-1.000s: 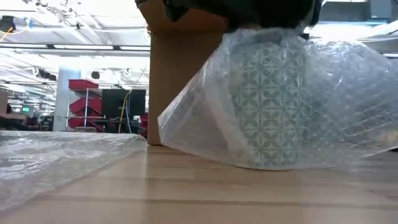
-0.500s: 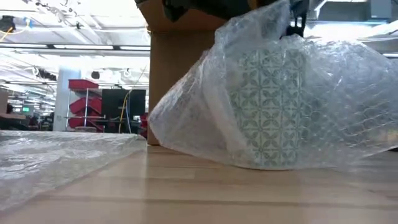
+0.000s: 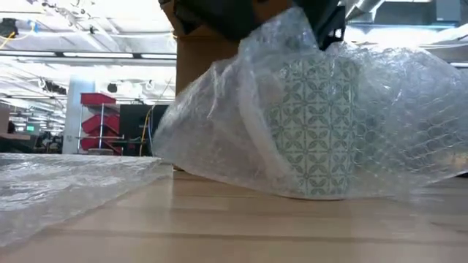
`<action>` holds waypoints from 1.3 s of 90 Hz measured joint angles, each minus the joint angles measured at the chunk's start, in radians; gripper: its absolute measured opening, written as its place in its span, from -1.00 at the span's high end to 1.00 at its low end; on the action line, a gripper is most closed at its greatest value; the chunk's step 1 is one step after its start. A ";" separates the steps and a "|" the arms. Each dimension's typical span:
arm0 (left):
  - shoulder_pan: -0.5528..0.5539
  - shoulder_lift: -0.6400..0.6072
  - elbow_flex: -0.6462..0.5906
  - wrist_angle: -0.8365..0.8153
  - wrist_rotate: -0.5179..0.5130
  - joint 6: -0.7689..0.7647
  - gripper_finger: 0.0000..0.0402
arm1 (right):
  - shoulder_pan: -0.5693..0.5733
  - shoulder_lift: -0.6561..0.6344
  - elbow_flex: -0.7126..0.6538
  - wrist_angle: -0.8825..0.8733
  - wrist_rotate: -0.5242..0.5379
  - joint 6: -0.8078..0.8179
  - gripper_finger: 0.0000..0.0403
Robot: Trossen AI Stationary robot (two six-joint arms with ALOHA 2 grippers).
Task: Wrap mug
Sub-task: Wrap the blue patterned mug with the right transparent bubble wrap
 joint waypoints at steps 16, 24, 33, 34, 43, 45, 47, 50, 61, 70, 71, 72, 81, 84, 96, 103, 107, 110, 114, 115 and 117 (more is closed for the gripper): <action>-0.044 -0.004 0.000 -0.101 0.023 -0.037 1.00 | 0.008 0.063 0.000 -0.038 -0.006 0.007 1.00; -0.060 -0.011 0.000 -0.125 0.021 -0.073 1.00 | 0.023 0.069 0.000 -0.061 -0.004 0.014 1.00; -0.071 -0.013 0.000 -0.119 0.013 -0.094 1.00 | 0.036 0.081 0.000 -0.058 0.028 0.001 1.00; -0.071 -0.013 0.000 -0.117 0.011 -0.094 1.00 | 0.036 0.082 -0.001 -0.058 0.030 -0.003 1.00; -0.073 -0.013 0.000 -0.095 -0.018 -0.093 1.00 | 0.033 0.082 -0.033 -0.013 0.014 -0.025 1.00; -0.073 -0.013 0.000 -0.088 -0.028 -0.089 1.00 | 0.031 0.081 -0.043 0.006 0.004 -0.025 1.00; -0.073 -0.013 0.000 -0.080 -0.033 -0.084 1.00 | 0.028 0.081 -0.052 0.025 -0.006 -0.024 1.00; -0.071 -0.013 0.000 -0.066 -0.041 -0.068 1.00 | 0.025 0.079 -0.060 0.040 -0.017 -0.024 1.00; -0.059 -0.013 0.000 -0.002 -0.110 0.023 1.00 | 0.037 0.057 -0.066 0.039 -0.023 -0.030 1.00; -0.039 -0.013 0.000 0.017 -0.146 0.090 1.00 | 0.059 0.039 -0.068 0.051 -0.022 -0.076 1.00; -0.037 -0.013 0.000 0.019 -0.148 0.097 1.00 | 0.062 0.038 -0.068 0.054 -0.022 -0.082 1.00; -0.034 -0.013 0.000 0.022 -0.150 0.103 1.00 | 0.065 0.037 -0.068 0.058 -0.022 -0.088 1.00; -0.024 -0.013 0.001 0.033 -0.137 0.146 1.00 | 0.086 0.033 -0.068 0.084 -0.021 -0.129 1.00; -0.023 -0.013 0.000 0.033 -0.126 0.154 1.00 | 0.091 0.034 -0.069 0.097 -0.021 -0.140 1.00; -0.039 -0.012 0.001 0.042 -0.069 0.153 1.00 | 0.095 0.033 -0.145 0.311 -0.044 -0.176 1.00; -0.062 -0.012 0.001 0.033 -0.038 0.141 1.00 | 0.079 0.033 -0.160 0.378 -0.082 -0.173 1.00; -0.074 -0.012 0.000 0.028 -0.033 0.130 1.00 | 0.071 0.034 -0.160 0.392 -0.107 -0.170 1.00; -0.080 -0.012 0.000 0.026 -0.032 0.122 1.00 | 0.065 0.034 -0.160 0.399 -0.122 -0.171 1.00; -0.083 -0.012 0.001 0.022 -0.033 0.110 1.00 | 0.058 0.031 -0.157 0.404 -0.135 -0.170 1.00; -0.082 -0.012 0.001 0.020 -0.033 0.108 1.00 | 0.057 0.029 -0.154 0.399 -0.136 -0.170 1.00; -0.081 -0.012 0.001 0.014 -0.034 0.107 1.00 | 0.055 0.026 -0.149 0.390 -0.136 -0.170 1.00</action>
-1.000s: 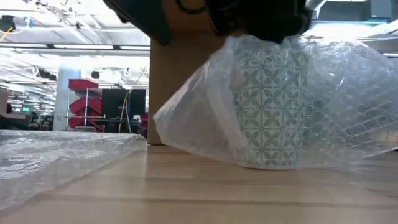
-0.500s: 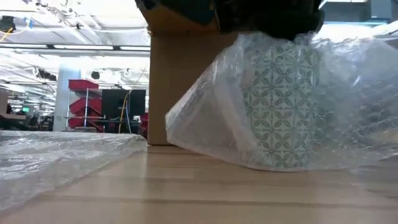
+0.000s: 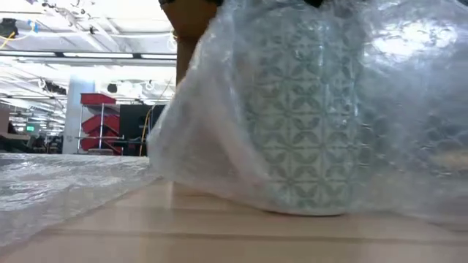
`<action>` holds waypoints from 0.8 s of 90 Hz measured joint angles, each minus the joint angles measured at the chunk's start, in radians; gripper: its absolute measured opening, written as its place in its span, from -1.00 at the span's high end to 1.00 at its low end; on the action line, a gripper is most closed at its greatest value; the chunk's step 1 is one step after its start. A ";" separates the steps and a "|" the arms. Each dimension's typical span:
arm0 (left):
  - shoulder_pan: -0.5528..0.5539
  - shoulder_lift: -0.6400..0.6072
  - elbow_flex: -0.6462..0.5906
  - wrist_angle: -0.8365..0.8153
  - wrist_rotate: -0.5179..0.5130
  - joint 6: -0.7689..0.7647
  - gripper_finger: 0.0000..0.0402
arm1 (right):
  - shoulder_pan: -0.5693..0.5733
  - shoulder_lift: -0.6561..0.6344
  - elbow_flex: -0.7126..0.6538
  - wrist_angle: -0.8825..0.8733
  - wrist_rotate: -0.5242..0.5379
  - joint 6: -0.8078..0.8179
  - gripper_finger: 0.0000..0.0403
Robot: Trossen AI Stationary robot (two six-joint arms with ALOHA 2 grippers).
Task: Wrap mug
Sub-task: Wrap the blue patterned mug with the right transparent bubble wrap
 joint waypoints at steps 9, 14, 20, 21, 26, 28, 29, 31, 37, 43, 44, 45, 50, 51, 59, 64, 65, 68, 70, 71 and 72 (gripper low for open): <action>0.010 0.000 0.000 -0.004 -0.012 0.000 1.00 | -0.003 -0.012 0.043 -0.048 -0.006 0.003 1.00; 0.018 -0.001 -0.014 0.015 -0.017 -0.003 1.00 | -0.003 -0.021 0.064 -0.089 -0.005 0.004 1.00; 0.025 -0.001 -0.043 0.029 -0.024 -0.012 1.00 | -0.003 -0.026 0.083 -0.118 -0.005 0.005 1.00; 0.026 -0.001 -0.047 0.032 -0.026 -0.014 1.00 | -0.003 -0.026 0.086 -0.128 -0.005 0.005 1.00; 0.035 -0.001 -0.060 0.050 -0.020 -0.021 1.00 | -0.003 -0.024 0.095 -0.159 -0.004 0.005 1.00; 0.038 -0.001 -0.062 0.052 -0.018 -0.019 1.00 | -0.003 -0.023 0.098 -0.174 -0.002 0.009 1.00; 0.039 -0.001 -0.063 0.052 -0.018 -0.021 1.00 | -0.003 -0.023 0.100 -0.184 -0.001 0.007 1.00; 0.041 -0.001 -0.064 0.052 -0.021 -0.022 1.00 | -0.003 -0.023 0.103 -0.197 -0.002 0.008 1.00; 0.046 -0.001 -0.064 0.055 -0.021 -0.022 1.00 | -0.002 -0.023 0.112 -0.224 -0.001 0.020 1.00; 0.052 -0.001 -0.065 0.073 -0.019 -0.016 1.00 | 0.001 -0.025 0.124 -0.266 -0.001 0.036 1.00; 0.053 -0.001 -0.066 0.078 -0.019 -0.015 1.00 | 0.001 -0.026 0.127 -0.274 0.000 0.037 1.00; 0.054 -0.001 -0.066 0.083 -0.019 -0.013 1.00 | 0.002 -0.028 0.129 -0.280 0.001 0.038 1.00; 0.057 0.000 -0.066 0.110 -0.019 -0.004 1.00 | 0.005 -0.039 0.142 -0.317 0.008 0.040 1.00; 0.058 0.000 -0.066 0.113 -0.020 -0.004 1.00 | 0.005 -0.040 0.147 -0.323 0.009 0.040 1.00; 0.059 0.000 -0.065 0.133 -0.023 -0.006 1.00 | 0.010 -0.069 0.182 -0.380 0.030 0.057 1.00; 0.059 0.001 -0.066 0.136 -0.021 -0.007 1.00 | 0.013 -0.087 0.199 -0.412 0.032 0.078 1.00; 0.059 0.001 -0.066 0.138 -0.020 -0.007 1.00 | 0.013 -0.091 0.201 -0.414 0.032 0.081 1.00; 0.060 0.001 -0.066 0.142 -0.021 -0.007 1.00 | 0.013 -0.104 0.204 -0.416 0.034 0.093 1.00; 0.062 0.001 -0.066 0.144 -0.021 -0.007 1.00 | 0.013 -0.112 0.204 -0.417 0.034 0.103 1.00; 0.063 0.001 -0.066 0.145 -0.020 -0.007 1.00 | 0.013 -0.116 0.204 -0.418 0.034 0.109 1.00; 0.063 0.001 -0.066 0.146 -0.021 -0.007 1.00 | 0.014 -0.120 0.204 -0.418 0.035 0.115 1.00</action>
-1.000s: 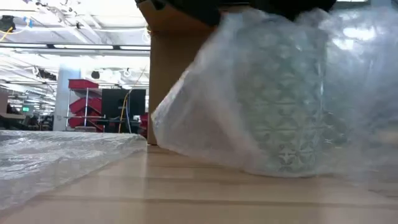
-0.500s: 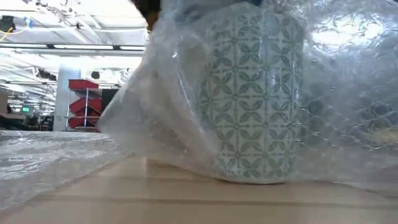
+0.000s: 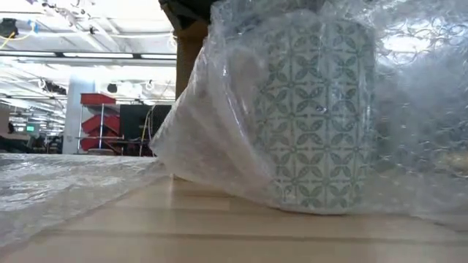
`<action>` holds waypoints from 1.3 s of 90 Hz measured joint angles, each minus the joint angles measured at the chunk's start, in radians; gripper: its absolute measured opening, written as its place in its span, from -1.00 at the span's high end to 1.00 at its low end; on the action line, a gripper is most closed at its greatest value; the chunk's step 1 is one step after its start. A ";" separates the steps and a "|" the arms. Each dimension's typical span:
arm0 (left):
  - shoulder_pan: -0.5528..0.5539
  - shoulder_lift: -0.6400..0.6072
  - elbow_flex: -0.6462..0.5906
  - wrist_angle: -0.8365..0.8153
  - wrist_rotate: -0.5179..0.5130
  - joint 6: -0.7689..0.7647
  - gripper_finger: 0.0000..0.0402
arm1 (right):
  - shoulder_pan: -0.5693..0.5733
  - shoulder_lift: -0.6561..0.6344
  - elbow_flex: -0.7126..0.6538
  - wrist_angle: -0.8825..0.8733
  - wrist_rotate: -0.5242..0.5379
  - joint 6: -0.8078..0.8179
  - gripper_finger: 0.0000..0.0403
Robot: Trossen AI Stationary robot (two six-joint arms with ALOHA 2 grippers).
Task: Wrap mug
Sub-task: Wrap the blue patterned mug with the right transparent bubble wrap
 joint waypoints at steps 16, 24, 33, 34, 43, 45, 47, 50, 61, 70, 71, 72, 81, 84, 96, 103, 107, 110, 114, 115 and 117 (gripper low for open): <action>0.008 0.000 0.000 0.005 0.003 0.001 1.00 | 0.022 -0.026 0.000 0.105 0.009 0.090 0.99; 0.013 0.000 0.000 0.026 0.005 0.006 1.00 | 0.028 0.002 -0.018 0.178 0.024 0.135 0.97; 0.018 0.003 -0.004 0.009 0.014 0.000 1.00 | 0.028 0.045 -0.058 0.208 0.047 0.164 0.96; 0.018 0.004 -0.004 0.008 0.015 0.002 1.00 | 0.028 0.048 -0.060 0.207 0.048 0.162 0.96; 0.017 0.007 -0.005 -0.013 0.027 0.000 1.00 | 0.036 0.077 -0.079 0.226 0.070 0.157 0.96; 0.017 0.007 -0.005 -0.025 0.025 -0.001 1.00 | 0.039 0.079 -0.085 0.226 0.076 0.157 0.96; 0.017 0.007 -0.005 -0.038 0.023 -0.001 1.00 | 0.040 0.081 -0.091 0.221 0.083 0.159 0.97; 0.017 0.005 -0.003 -0.050 0.013 0.011 1.00 | 0.041 0.082 -0.106 0.208 0.094 0.174 0.98; 0.004 -0.009 0.019 -0.078 0.005 0.016 1.00 | 0.048 0.091 -0.167 0.217 0.102 0.189 0.99; 0.001 -0.013 0.053 -0.092 0.000 0.042 1.00 | 0.055 0.087 -0.204 0.216 0.099 0.209 1.00; 0.001 -0.013 0.057 -0.095 0.000 0.045 1.00 | 0.056 0.087 -0.205 0.214 0.099 0.210 1.00; 0.001 -0.013 0.062 -0.099 0.000 0.047 1.00 | 0.058 0.087 -0.206 0.213 0.099 0.211 1.00; -0.002 -0.013 0.111 -0.120 0.000 0.055 1.00 | 0.063 0.089 -0.222 0.207 0.097 0.207 1.00; -0.002 -0.013 0.126 -0.120 -0.001 0.058 1.00 | 0.067 0.089 -0.227 0.204 0.096 0.206 1.00; -0.004 -0.014 0.137 -0.131 0.005 0.078 1.00 | 0.061 0.088 -0.236 0.193 0.087 0.188 1.00; -0.005 -0.014 0.126 -0.145 0.021 0.067 1.00 | 0.056 0.077 -0.238 0.194 0.087 0.180 1.00; -0.005 -0.014 0.107 -0.142 0.024 0.054 1.00 | 0.053 0.070 -0.238 0.197 0.086 0.179 1.00; -0.004 -0.014 0.094 -0.143 0.026 0.047 1.00 | 0.050 0.064 -0.238 0.196 0.086 0.179 1.00; -0.002 -0.011 0.081 -0.148 0.027 0.038 1.00 | 0.047 0.057 -0.236 0.194 0.084 0.177 1.00; -0.002 -0.011 0.078 -0.149 0.027 0.035 1.00 | 0.046 0.056 -0.236 0.194 0.083 0.177 1.00; -0.002 -0.011 0.074 -0.149 0.027 0.031 1.00 | 0.044 0.051 -0.236 0.194 0.080 0.176 1.00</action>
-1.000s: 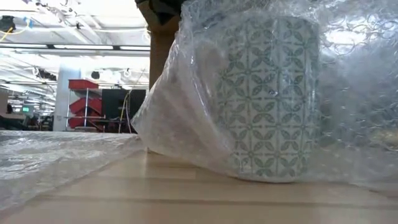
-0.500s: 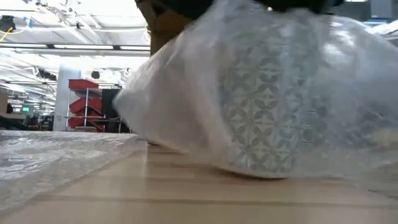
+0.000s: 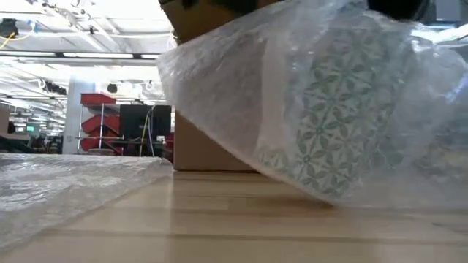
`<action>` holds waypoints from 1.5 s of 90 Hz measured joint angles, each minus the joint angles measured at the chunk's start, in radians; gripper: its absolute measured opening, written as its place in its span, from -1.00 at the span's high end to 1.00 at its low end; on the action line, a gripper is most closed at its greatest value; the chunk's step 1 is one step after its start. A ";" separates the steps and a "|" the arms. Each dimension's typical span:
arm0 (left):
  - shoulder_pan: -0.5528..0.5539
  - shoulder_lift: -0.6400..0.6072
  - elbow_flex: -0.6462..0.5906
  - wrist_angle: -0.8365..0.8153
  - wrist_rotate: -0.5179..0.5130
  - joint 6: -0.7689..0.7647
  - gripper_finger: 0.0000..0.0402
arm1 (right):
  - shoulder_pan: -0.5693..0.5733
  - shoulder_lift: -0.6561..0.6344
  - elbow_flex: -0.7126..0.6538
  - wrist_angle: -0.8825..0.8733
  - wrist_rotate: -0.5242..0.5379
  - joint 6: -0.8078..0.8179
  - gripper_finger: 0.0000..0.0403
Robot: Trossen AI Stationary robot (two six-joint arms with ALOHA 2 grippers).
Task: Wrap mug
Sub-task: Wrap the blue patterned mug with the right transparent bubble wrap
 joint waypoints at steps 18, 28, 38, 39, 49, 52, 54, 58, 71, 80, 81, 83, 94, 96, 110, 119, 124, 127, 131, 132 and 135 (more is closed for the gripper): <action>0.000 -0.002 -0.044 0.031 0.000 -0.040 1.00 | -0.026 -0.036 0.001 0.003 -0.039 0.001 1.00; 0.000 -0.002 -0.059 0.065 0.007 -0.049 1.00 | -0.036 -0.070 0.002 0.002 -0.062 0.004 1.00; 0.000 -0.002 -0.068 0.065 0.019 -0.056 1.00 | -0.042 -0.117 0.002 -0.002 -0.065 0.028 1.00; 0.000 -0.002 -0.068 0.066 0.020 -0.055 1.00 | -0.042 -0.123 0.002 -0.002 -0.065 0.033 1.00; 0.000 -0.002 -0.068 0.081 0.020 -0.054 1.00 | -0.042 -0.178 0.003 0.009 -0.065 0.081 1.00; 0.000 -0.002 -0.068 0.085 0.020 -0.053 1.00 | -0.042 -0.190 0.003 0.024 -0.065 0.091 1.00; 0.000 -0.002 -0.068 0.088 0.019 -0.053 1.00 | -0.041 -0.197 0.003 0.037 -0.065 0.095 1.00; 0.001 -0.002 -0.068 0.098 0.019 -0.052 1.00 | -0.038 -0.203 0.004 0.075 -0.064 0.095 1.00; 0.005 -0.002 -0.068 0.109 0.019 -0.049 1.00 | -0.032 -0.169 -0.006 0.224 -0.034 0.072 1.00; 0.008 -0.002 -0.068 0.112 0.018 -0.049 1.00 | -0.033 -0.110 -0.018 0.213 -0.029 0.064 1.00; 0.008 -0.002 -0.068 0.112 0.018 -0.049 1.00 | -0.034 -0.102 -0.018 0.216 -0.029 0.064 1.00; 0.008 -0.002 -0.068 0.112 0.018 -0.049 1.00 | -0.035 -0.087 -0.017 0.223 -0.029 0.064 1.00; 0.008 -0.002 -0.068 0.107 0.018 -0.049 1.00 | -0.033 -0.018 -0.016 0.194 -0.030 0.058 1.00; 0.008 -0.002 -0.068 0.105 0.019 -0.049 1.00 | -0.030 -0.005 -0.014 0.193 -0.030 0.060 1.00; -0.006 0.000 -0.055 0.073 0.025 -0.057 1.00 | -0.024 0.048 -0.010 0.154 -0.029 0.071 1.00; -0.017 0.000 -0.028 0.069 0.025 -0.057 1.00 | -0.024 0.081 -0.009 0.142 -0.029 0.064 1.00; -0.019 0.000 -0.024 0.080 0.025 -0.056 1.00 | -0.026 0.094 -0.008 0.145 -0.031 0.056 1.00; -0.018 0.000 -0.024 0.084 0.025 -0.053 1.00 | -0.030 0.099 -0.008 0.145 -0.035 0.051 1.00; -0.017 0.000 -0.024 0.083 0.025 -0.047 1.00 | -0.036 0.099 -0.008 0.143 -0.046 0.049 1.00; -0.017 0.000 -0.024 0.083 0.024 -0.045 1.00 | -0.038 0.098 -0.008 0.143 -0.049 0.049 1.00; -0.014 0.000 -0.024 0.082 0.024 -0.035 1.00 | -0.042 0.090 -0.010 0.141 -0.059 0.049 1.00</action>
